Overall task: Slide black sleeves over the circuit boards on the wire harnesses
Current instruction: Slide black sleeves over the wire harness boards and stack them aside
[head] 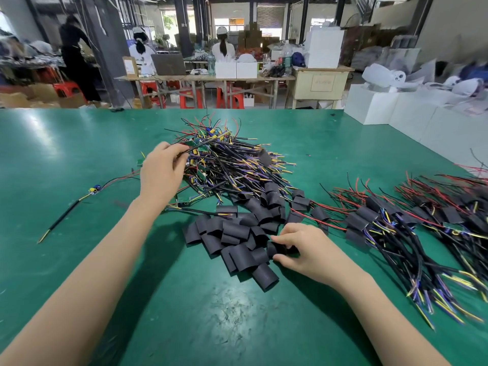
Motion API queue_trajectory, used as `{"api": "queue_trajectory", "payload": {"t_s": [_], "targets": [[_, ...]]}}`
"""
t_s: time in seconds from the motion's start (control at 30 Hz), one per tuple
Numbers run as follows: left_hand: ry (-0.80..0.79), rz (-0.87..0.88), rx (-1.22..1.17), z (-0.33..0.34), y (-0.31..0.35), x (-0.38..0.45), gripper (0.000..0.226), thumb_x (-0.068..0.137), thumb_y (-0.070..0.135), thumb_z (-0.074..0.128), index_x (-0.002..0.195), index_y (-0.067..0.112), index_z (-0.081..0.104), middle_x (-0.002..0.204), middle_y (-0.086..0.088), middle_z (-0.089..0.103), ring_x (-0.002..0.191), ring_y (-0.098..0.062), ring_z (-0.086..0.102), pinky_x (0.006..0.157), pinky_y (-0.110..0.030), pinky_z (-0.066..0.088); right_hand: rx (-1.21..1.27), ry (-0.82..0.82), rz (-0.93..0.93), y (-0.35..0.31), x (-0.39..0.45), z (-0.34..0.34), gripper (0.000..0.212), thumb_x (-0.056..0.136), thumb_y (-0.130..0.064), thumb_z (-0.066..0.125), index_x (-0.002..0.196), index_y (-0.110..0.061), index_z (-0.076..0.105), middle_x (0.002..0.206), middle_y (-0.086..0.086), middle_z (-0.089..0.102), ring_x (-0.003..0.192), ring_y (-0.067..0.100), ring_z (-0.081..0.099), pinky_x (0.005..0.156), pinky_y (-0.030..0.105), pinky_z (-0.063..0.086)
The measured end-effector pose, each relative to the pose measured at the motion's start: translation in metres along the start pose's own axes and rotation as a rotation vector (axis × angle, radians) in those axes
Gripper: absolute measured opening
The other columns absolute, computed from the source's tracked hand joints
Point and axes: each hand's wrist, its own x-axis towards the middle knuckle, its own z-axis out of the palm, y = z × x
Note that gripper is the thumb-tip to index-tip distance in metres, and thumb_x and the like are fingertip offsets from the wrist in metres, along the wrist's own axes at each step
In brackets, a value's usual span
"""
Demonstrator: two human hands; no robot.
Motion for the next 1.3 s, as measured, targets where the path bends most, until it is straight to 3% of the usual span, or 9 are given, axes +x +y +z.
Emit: {"api": "queue_trajectory", "payload": {"t_s": [0.1,0.2,0.37,0.5,0.6,0.83,0.97,1.13,1.3], "targets": [[-0.096,-0.042,-0.241,-0.008,0.009,0.0,0.014,0.092,0.014,0.063,0.102,0.014,0.074,0.079,-0.006,0.07,0.069,-0.017,0.058,0.068,-0.027,0.045,0.016,0.042,0.009,-0.001,-0.001,-0.003,0.03,0.082,-0.031,0.07,0.109,-0.019,0.071,0.093,-0.003,0.063,0.082,0.017,0.06,0.074,0.031,0.049],[-0.181,-0.074,-0.532,-0.02,0.017,-0.011,0.018,0.09,0.011,0.066,0.093,0.027,0.073,0.067,0.017,0.068,0.057,0.005,0.051,0.057,-0.009,0.039,0.018,0.106,0.033,0.001,0.0,-0.007,0.031,0.081,-0.028,0.073,0.109,-0.015,0.072,0.093,0.001,0.064,0.077,0.021,0.061,0.073,0.028,0.049],[-0.446,-0.067,-0.677,-0.034,0.025,-0.046,0.024,0.085,0.012,0.071,0.085,0.036,0.078,0.077,0.004,0.074,0.063,-0.003,0.049,0.057,-0.018,0.04,0.112,0.266,0.1,0.002,-0.001,-0.015,0.028,0.08,-0.02,0.074,0.106,-0.01,0.071,0.092,0.004,0.065,0.074,0.023,0.063,0.071,0.042,0.055],[-0.626,-0.009,-0.613,-0.027,0.029,-0.066,0.026,0.083,0.003,0.072,0.086,0.029,0.075,0.078,0.006,0.075,0.069,-0.004,0.059,0.067,-0.02,0.047,0.135,0.348,0.114,0.002,-0.001,-0.018,0.024,0.076,-0.015,0.076,0.1,-0.012,0.071,0.087,0.0,0.064,0.072,0.016,0.061,0.069,0.034,0.056],[-0.659,-0.041,-0.62,-0.018,0.027,-0.075,0.022,0.084,0.003,0.071,0.087,0.025,0.076,0.083,-0.013,0.075,0.072,-0.016,0.056,0.068,-0.034,0.044,0.145,0.342,0.104,0.004,-0.002,-0.016,0.026,0.077,-0.015,0.075,0.103,-0.012,0.071,0.09,-0.001,0.063,0.074,0.015,0.061,0.07,0.033,0.057],[-0.712,-0.078,-0.607,-0.011,0.018,-0.084,0.023,0.085,0.007,0.073,0.085,0.03,0.078,0.083,0.002,0.076,0.071,-0.013,0.064,0.067,-0.037,0.052,0.161,0.35,0.04,0.003,-0.002,-0.016,0.028,0.079,-0.015,0.073,0.107,-0.013,0.068,0.098,-0.003,0.062,0.079,0.014,0.061,0.071,0.036,0.056],[-0.68,-0.047,-0.611,-0.011,0.02,-0.086,0.029,0.085,0.005,0.073,0.082,0.034,0.076,0.082,0.005,0.076,0.068,-0.005,0.064,0.066,-0.021,0.05,0.154,0.325,-0.019,0.0,-0.003,-0.017,0.028,0.078,-0.013,0.072,0.106,-0.014,0.069,0.102,-0.004,0.063,0.082,0.01,0.062,0.075,0.033,0.055],[-0.653,0.012,-0.515,-0.004,0.031,-0.095,0.012,0.084,0.011,0.074,0.087,0.022,0.078,0.077,0.004,0.073,0.068,-0.019,0.064,0.064,-0.026,0.049,-0.11,0.32,-0.086,-0.006,0.0,-0.013,0.029,0.07,-0.016,0.078,0.098,-0.014,0.072,0.095,-0.003,0.068,0.085,0.018,0.064,0.078,0.033,0.048],[-0.595,0.107,-0.389,0.002,0.046,-0.102,0.009,0.083,0.014,0.074,0.088,0.02,0.079,0.071,0.009,0.066,0.06,-0.002,0.052,0.059,-0.012,0.037,-0.213,0.268,-0.017,-0.001,-0.001,-0.014,0.022,0.068,-0.025,0.076,0.088,-0.019,0.068,0.084,-0.007,0.064,0.082,0.021,0.061,0.081,0.033,0.036]]}}
